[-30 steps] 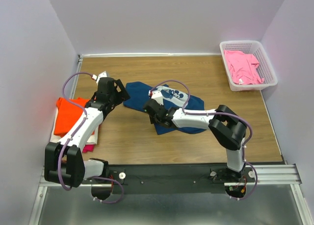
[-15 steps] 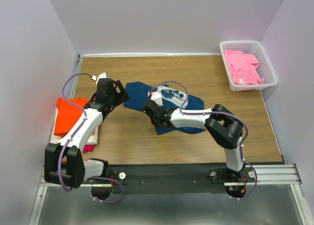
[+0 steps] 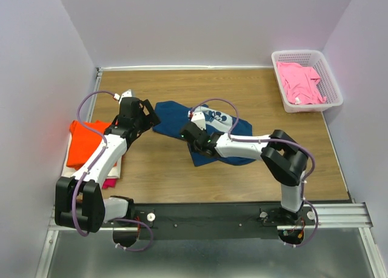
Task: Fold and stack the t-shirts
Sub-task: Flatten the tshirt out
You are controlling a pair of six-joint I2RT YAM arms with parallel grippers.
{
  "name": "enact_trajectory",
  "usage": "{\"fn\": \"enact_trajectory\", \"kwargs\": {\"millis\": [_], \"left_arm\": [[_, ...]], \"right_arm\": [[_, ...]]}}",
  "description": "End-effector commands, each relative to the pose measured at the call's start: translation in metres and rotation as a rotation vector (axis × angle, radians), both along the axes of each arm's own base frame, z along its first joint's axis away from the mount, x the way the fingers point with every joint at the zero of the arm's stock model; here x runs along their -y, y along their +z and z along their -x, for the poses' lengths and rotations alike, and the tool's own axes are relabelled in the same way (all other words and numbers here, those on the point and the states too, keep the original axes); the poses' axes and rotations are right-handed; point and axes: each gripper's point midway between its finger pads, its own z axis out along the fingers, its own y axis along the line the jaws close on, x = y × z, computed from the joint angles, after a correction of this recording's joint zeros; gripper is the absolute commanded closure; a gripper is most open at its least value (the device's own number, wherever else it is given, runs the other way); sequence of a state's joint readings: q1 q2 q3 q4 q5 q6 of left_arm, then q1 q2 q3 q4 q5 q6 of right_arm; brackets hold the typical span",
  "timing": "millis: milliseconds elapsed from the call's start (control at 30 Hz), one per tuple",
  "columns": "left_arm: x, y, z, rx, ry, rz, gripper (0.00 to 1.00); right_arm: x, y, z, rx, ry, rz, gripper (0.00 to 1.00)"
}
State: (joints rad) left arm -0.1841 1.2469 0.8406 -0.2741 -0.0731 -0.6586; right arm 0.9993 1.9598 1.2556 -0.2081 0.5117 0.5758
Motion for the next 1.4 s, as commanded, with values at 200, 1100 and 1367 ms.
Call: {"fn": "enact_trajectory", "kwargs": {"millis": [200, 1100, 1367], "left_arm": [[0.009, -0.002, -0.002, 0.008, -0.031, 0.051, 0.03], [0.040, -0.064, 0.007, -0.130, -0.010, 0.119, 0.09], [0.068, -0.074, 0.002, -0.152, -0.034, 0.150, 0.12]], "right_arm": [[0.088, 0.113, 0.010, 0.169, -0.221, -0.075, 0.99], [0.261, 0.347, 0.050, 0.631, -0.588, -0.207, 1.00], [0.272, 0.366, 0.051, 0.665, -0.596, -0.149, 1.00]]}}
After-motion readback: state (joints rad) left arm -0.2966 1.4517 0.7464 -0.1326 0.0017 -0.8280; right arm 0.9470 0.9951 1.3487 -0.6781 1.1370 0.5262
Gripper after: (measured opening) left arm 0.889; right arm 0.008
